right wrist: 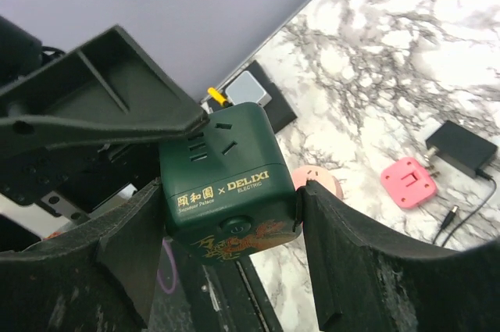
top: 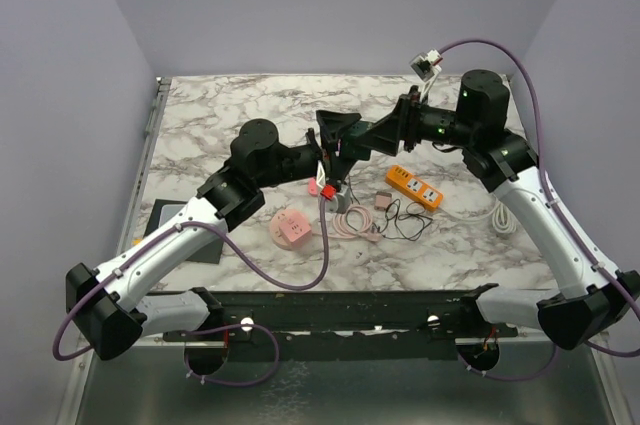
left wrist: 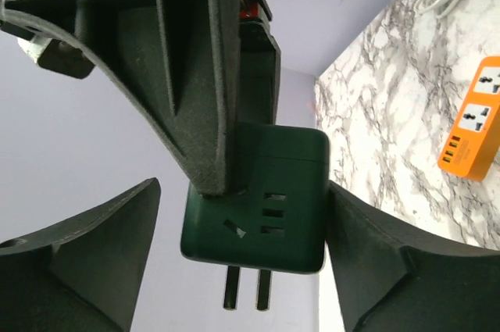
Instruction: Insert the plug
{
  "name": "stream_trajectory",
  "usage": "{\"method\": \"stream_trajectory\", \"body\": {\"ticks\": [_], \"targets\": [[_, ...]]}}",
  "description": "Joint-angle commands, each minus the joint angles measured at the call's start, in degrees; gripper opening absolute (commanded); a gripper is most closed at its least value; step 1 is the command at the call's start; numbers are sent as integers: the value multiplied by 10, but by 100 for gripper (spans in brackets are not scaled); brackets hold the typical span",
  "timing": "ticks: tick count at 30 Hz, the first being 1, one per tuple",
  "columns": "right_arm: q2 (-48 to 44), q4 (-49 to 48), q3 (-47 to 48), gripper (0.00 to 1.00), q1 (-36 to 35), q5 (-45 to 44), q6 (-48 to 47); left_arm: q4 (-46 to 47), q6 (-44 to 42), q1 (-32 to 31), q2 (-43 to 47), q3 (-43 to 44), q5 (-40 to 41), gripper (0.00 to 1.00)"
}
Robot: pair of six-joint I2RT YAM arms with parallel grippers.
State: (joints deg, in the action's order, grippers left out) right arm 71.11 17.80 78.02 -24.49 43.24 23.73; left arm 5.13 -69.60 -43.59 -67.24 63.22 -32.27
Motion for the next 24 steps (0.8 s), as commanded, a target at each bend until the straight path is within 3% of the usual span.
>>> {"method": "stream_trajectory", "body": {"ticks": [1,9,10,12,14,15,17,22,24], "targets": [[-5,63,27,1,-1,-58,-43,-21,-26,-2,3,18,17,76],[1,79,46,1,-1,-50,-44,-49,-59,-2,-12,30,14,49],[2,74,44,4,-1,-49,-39,-49,-53,-2,-16,34,11,44],[1,54,29,35,-1,-50,-24,-49,-35,-3,-24,46,11,27],[-6,21,1,56,-1,-52,-3,-47,-13,-3,-30,57,17,5],[-11,4,-13,61,-1,-54,6,-44,3,-3,-32,61,21,0],[-19,-16,-33,68,-2,-57,19,-37,24,-3,-35,66,27,0],[-25,-34,-44,73,-2,-61,30,-24,28,-3,-29,50,24,0],[-20,-36,-40,83,-2,-55,32,-19,35,-3,-29,49,26,0]]}}
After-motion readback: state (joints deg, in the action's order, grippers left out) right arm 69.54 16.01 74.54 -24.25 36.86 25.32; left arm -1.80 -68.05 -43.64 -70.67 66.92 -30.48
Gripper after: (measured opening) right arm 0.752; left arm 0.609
